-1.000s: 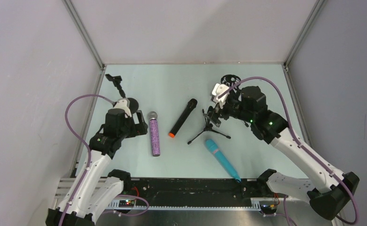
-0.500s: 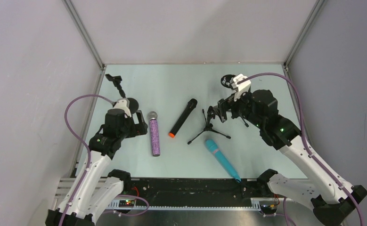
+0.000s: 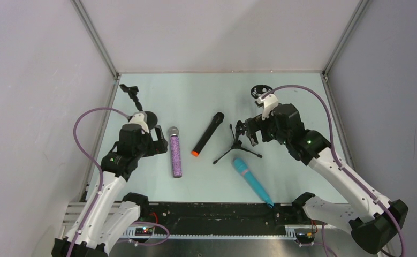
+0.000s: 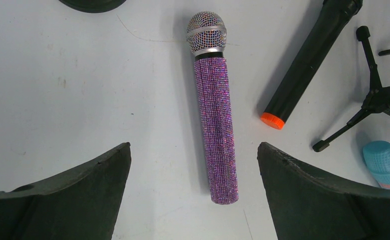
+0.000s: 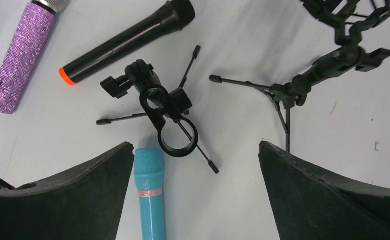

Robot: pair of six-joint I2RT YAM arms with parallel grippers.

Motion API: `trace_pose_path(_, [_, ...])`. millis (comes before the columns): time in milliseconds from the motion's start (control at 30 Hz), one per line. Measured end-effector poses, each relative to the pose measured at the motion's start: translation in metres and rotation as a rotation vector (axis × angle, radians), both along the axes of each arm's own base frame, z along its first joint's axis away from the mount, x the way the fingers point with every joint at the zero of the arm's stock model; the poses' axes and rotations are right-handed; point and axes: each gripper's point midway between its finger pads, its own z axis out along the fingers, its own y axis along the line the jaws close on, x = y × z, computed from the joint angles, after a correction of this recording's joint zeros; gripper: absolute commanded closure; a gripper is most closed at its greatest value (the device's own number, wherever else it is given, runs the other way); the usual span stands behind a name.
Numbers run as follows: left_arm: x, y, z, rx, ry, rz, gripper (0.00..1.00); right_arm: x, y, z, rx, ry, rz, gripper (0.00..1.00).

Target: Attach the microphones to the stand

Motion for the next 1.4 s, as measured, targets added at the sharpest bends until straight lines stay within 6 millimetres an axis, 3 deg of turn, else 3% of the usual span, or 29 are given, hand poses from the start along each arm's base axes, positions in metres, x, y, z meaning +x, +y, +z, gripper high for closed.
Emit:
trace_pose_path(300, [0.0, 0.0, 0.0, 0.0, 0.0, 0.0, 0.01, 0.013, -0.003, -0.03, -0.058, 0.079, -0.058, 0.03])
trace_pose_path(633, [0.0, 0.0, 0.0, 0.0, 0.0, 0.0, 0.02, 0.027, -0.023, -0.027, -0.09, 0.044, -0.18, 0.03])
trace_pose_path(867, [0.0, 0.0, 0.0, 0.0, 0.0, 0.0, 0.02, 0.034, -0.026, -0.027, -0.096, 0.026, -0.204, 0.05])
trace_pose_path(1100, [0.0, 0.0, 0.0, 0.0, 0.0, 0.0, 0.02, 0.03, -0.013, -0.027, -0.09, 0.029, -0.109, 0.2])
trace_pose_path(1400, [0.0, 0.0, 0.0, 0.0, 0.0, 0.0, 0.02, 0.018, 0.022, -0.02, -0.028, 0.02, 0.13, 0.23])
